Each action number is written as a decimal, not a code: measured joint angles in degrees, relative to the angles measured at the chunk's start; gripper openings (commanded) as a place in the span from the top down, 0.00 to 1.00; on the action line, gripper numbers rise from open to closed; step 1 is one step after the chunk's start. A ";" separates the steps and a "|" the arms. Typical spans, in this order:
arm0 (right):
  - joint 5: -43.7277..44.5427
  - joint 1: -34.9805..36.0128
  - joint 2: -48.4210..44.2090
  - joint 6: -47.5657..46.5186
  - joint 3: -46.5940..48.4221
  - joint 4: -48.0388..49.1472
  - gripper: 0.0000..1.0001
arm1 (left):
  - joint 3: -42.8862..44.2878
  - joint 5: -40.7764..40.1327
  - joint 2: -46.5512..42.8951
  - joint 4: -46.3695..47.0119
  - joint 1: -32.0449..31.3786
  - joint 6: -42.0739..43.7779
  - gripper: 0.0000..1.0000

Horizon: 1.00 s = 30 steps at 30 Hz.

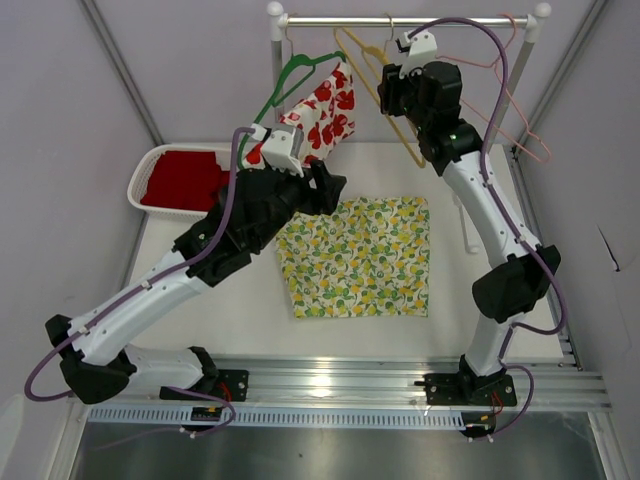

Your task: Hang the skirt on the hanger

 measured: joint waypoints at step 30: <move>-2.10 -0.24 3.30 -0.17 8.72 -1.92 0.76 | -1.31 0.00 -1.01 -2.49 0.00 0.90 0.28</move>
